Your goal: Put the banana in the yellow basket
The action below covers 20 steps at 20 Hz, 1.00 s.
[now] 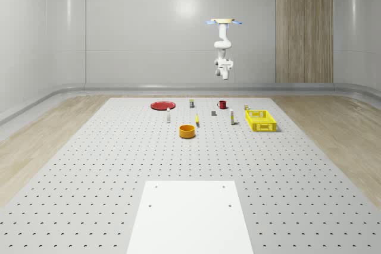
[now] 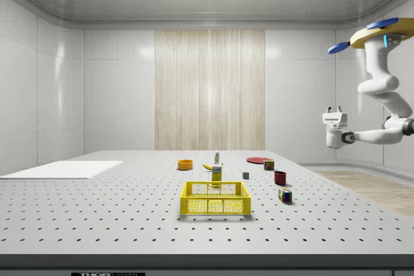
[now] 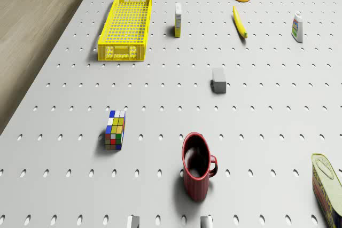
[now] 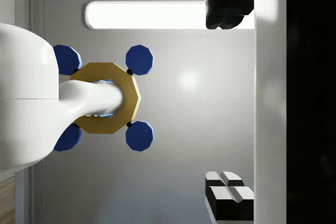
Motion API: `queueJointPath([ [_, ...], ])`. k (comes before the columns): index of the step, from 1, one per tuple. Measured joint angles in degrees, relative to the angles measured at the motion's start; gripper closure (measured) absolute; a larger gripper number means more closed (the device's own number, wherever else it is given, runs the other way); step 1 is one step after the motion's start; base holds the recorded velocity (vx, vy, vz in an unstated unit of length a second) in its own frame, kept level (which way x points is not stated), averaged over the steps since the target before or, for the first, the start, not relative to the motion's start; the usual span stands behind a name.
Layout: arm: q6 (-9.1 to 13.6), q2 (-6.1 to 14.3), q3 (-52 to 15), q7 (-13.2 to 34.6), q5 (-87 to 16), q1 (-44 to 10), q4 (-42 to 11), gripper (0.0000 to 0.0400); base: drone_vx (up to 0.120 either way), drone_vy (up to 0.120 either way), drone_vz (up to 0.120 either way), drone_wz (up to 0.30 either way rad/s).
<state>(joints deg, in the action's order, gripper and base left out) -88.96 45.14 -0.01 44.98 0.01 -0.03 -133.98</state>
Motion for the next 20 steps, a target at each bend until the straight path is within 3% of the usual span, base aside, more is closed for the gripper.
queueJointPath([
  [10, 8.3, -3.1, -0.1, -0.1, 0.1, -0.2, 11.8, 0.0000, 0.016, -0.120, 0.000, 0.000],
  [20, 10.8, -4.8, -0.2, -0.2, 0.1, -0.3, 16.6, 0.0000, 0.120, -0.120, 0.000, 0.000],
])
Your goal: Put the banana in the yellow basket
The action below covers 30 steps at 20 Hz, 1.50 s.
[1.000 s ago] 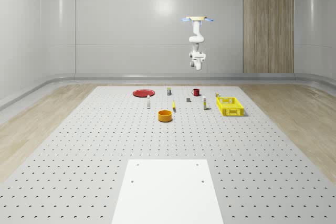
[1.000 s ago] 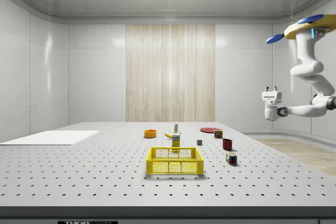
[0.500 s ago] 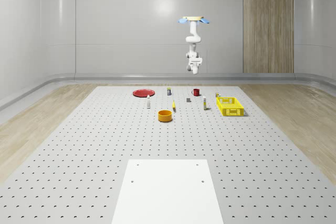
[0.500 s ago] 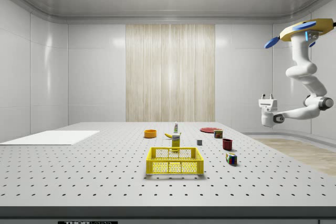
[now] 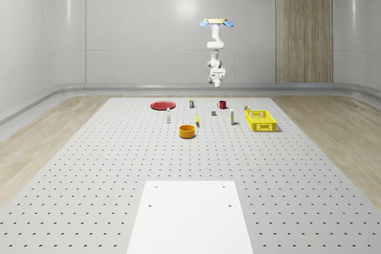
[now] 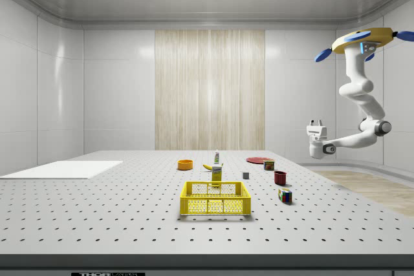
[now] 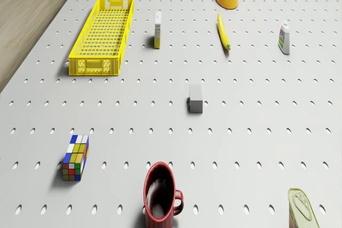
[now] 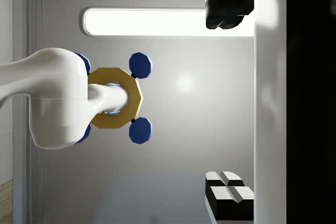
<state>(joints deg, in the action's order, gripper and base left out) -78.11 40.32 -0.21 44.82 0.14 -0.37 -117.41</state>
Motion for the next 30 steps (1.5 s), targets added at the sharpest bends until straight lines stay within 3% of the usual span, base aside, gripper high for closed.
queueJointPath([
  [30, -0.9, 0.6, -0.6, 0.0, -0.6, -0.3, -0.2, 0.0000, 0.120, -0.120, 0.000, 0.000],
])
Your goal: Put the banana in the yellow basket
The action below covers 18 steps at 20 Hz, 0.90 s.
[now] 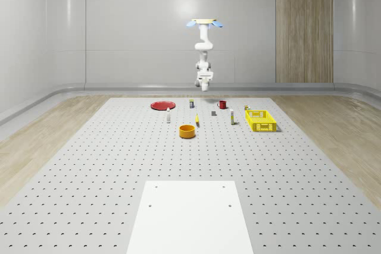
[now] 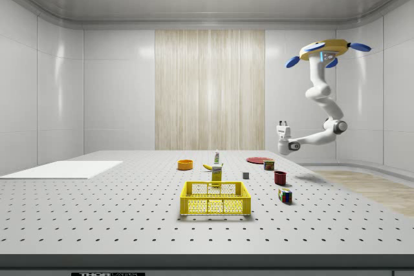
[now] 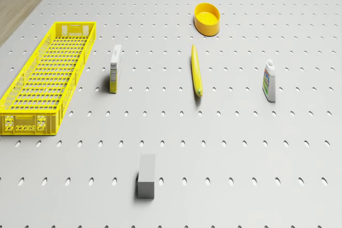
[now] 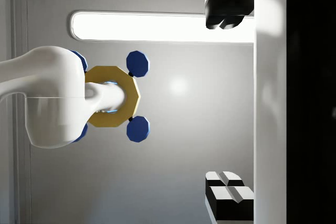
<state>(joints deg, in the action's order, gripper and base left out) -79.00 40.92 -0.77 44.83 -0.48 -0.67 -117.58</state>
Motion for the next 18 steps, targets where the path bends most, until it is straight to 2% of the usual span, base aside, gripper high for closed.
queueJointPath([
  [11, -0.5, 0.4, -2.6, 0.5, -3.7, -0.8, -0.5, 0.0000, 0.120, -0.120, 0.000, 0.000],
  [18, -1.0, 0.9, -9.5, 1.8, -13.5, -3.0, -1.9, 0.0000, 0.120, -0.120, 0.000, 0.000],
])
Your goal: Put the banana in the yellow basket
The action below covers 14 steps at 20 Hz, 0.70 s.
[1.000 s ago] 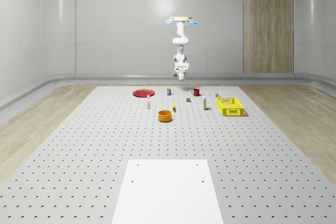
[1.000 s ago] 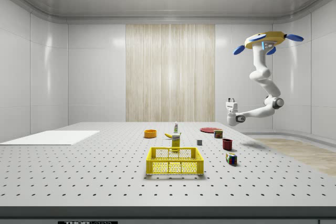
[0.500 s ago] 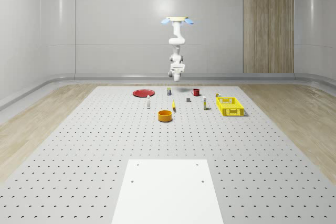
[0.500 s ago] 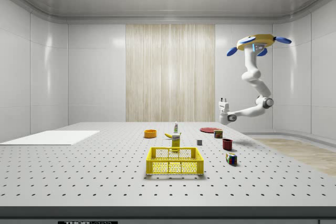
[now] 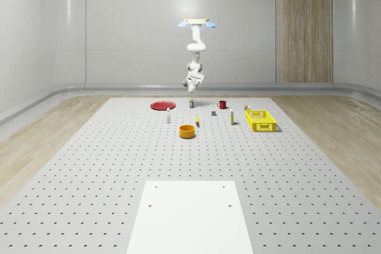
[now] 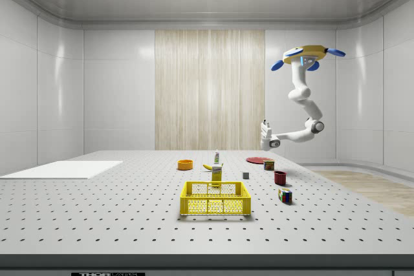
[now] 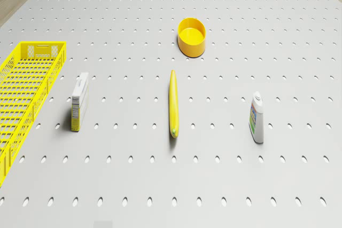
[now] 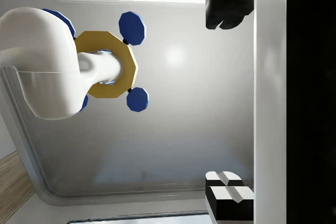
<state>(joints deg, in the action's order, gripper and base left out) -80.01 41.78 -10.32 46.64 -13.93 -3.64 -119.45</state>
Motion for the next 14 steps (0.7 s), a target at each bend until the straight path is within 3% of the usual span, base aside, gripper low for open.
queueJointPath([
  [6, -1.1, 1.7, -15.0, 3.7, -22.1, -5.1, -7.2, 0.0000, 0.120, -0.120, 0.000, 0.000],
  [10, -1.8, 4.5, -29.5, 9.8, -46.4, -11.8, -19.9, 0.0000, 0.120, -0.010, 0.000, 0.000],
  [14, 0.5, 7.9, -42.4, 19.6, -71.3, -22.2, -34.1, 0.0000, 0.120, 0.000, -0.120, 0.000],
])
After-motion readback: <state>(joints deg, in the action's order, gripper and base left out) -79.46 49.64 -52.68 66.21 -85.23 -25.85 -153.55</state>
